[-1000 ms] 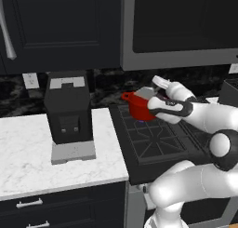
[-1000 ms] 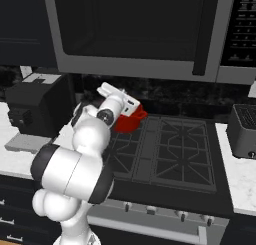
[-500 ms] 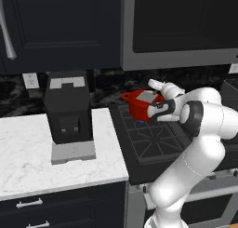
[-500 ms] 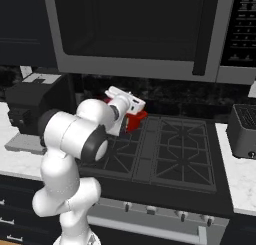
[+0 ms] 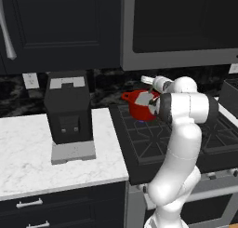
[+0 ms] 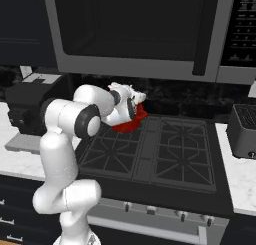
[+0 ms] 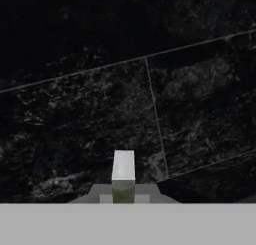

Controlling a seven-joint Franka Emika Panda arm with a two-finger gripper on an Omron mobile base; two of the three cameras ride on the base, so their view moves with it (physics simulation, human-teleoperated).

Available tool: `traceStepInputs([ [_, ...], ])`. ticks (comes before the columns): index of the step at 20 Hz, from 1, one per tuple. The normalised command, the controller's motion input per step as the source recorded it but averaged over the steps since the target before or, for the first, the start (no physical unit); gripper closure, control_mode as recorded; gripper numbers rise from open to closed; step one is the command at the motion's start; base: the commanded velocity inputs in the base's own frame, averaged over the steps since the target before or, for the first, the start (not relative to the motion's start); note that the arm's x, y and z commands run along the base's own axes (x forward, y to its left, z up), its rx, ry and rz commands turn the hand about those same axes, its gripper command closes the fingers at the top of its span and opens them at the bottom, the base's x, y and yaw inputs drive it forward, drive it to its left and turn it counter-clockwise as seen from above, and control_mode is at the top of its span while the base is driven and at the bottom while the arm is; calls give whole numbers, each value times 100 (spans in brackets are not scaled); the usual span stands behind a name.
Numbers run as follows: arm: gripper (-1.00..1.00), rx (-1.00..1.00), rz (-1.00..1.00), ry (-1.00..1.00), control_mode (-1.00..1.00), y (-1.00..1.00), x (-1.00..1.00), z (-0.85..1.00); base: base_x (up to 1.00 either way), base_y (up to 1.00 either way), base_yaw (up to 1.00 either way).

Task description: Put the squash and garlic in the pot. Retrieve the spatula and lightly stir the vegetables in the pot.

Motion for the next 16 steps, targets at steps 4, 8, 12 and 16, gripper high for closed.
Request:
traceStepInputs([
  [4, 100, -9, 0, 16, -100, 28, 75, -18, 0, 0, 0],
  [8, 100, -11, 0, 10, -100, 30, 63, -42, 0, 0, 0],
  [12, 100, -3, 0, -1, -100, 26, 32, -40, 0, 0, 0],
  [16, 100, 0, 0, -16, -100, 8, 0, -18, 0, 0, 0],
])
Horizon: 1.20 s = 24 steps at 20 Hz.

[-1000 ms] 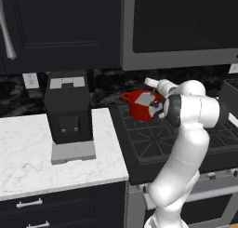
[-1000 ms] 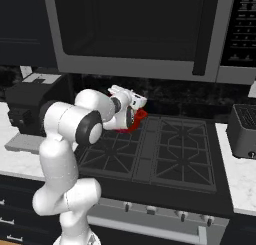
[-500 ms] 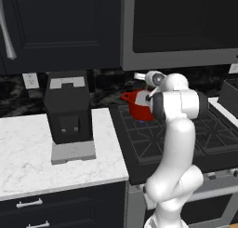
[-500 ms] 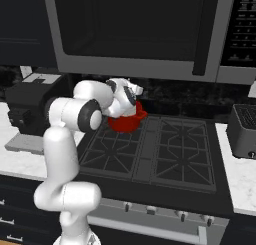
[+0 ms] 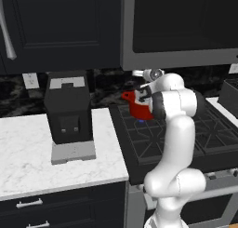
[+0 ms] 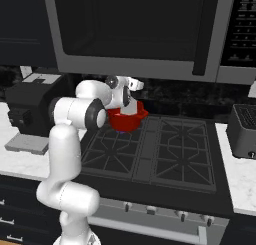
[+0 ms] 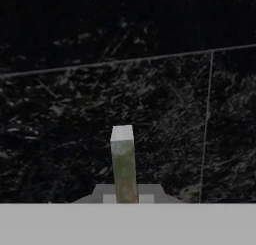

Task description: Put the squash and garlic in the pot. Retrieve the spatula and lightly stir the vegetables in the pot.

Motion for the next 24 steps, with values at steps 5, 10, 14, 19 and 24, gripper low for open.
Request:
traceStepInputs([
  [5, 100, 0, 0, -29, -100, 0, -24, -1, 0, 0, 0],
  [10, 100, 1, 0, -17, -100, 5, -10, 22, 0, 0, 0],
  [14, 100, 2, -2, 1, -100, 14, -13, 64, 0, 0, 0],
  [19, 100, 0, -11, 27, -100, 0, -14, 24, 0, 0, 0],
  [24, 100, 0, -2, 12, -100, 1, 7, -47, 0, 0, 0],
])
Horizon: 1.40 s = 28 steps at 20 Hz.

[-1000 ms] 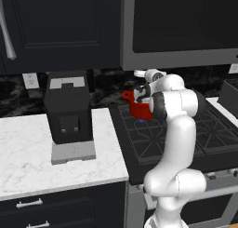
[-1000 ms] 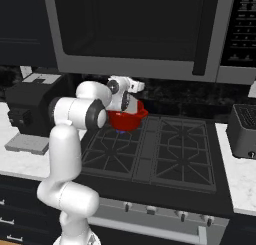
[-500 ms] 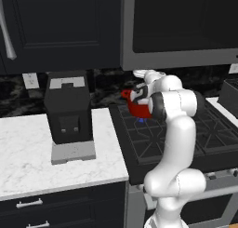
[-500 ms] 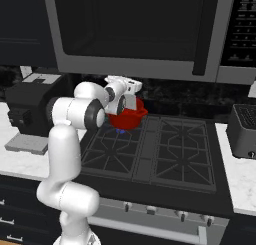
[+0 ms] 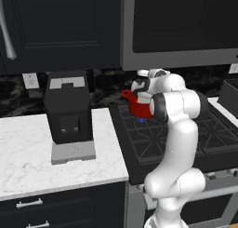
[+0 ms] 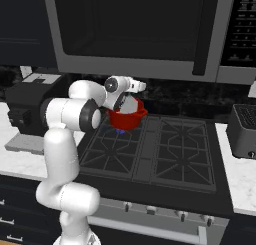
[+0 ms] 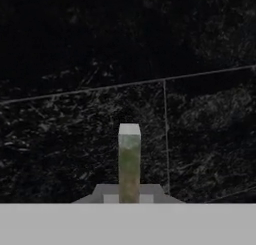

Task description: Put the squash and garlic in the pot. Retrieve the spatula and lightly stir the vegetables in the pot.

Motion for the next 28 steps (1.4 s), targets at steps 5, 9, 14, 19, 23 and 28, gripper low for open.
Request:
traceStepInputs([
  [5, 100, -1, 0, 3, -100, 23, 19, -76, 0, 0, 0],
  [9, 100, 0, 0, 0, -100, 37, 4, -98, 0, 0, 0],
  [14, 100, 1, 0, -11, -100, 37, 0, -25, 0, 0, 0],
  [19, 100, 10, 0, -11, -100, 10, 14, 27, 0, 0, 0],
  [23, 100, 2, -2, 7, -100, -1, 24, -24, 0, 0, 0],
  [28, 100, -1, -7, 19, -100, -21, 10, -85, 0, 0, 0],
])
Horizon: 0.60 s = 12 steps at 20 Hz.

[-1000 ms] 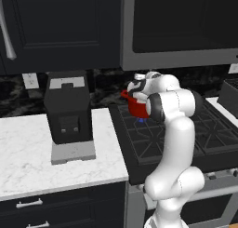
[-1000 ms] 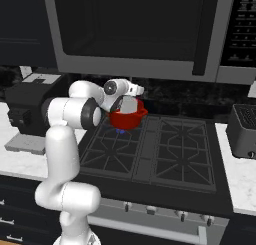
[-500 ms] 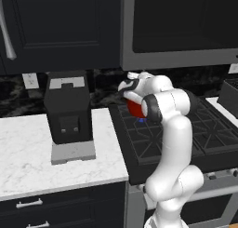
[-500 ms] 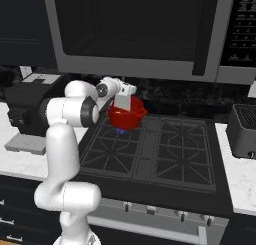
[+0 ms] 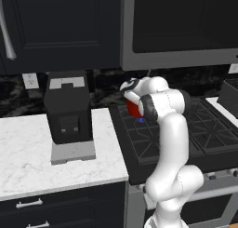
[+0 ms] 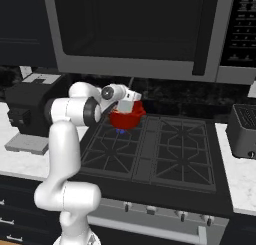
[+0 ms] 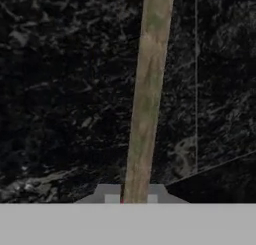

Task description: Put the squash and garlic in the pot. Retrieve the spatula and lightly stir the vegetables in the pot.

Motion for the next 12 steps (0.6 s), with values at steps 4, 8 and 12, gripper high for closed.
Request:
traceStepInputs([
  [4, 100, -2, -4, 1, -100, -34, -33, -73, 0, 0, 0],
  [8, 100, -7, -4, -19, -100, -29, -36, -7, 0, 0, 0],
  [12, 100, -15, -5, -20, -100, -3, -1, -3, 0, 0, 0],
])
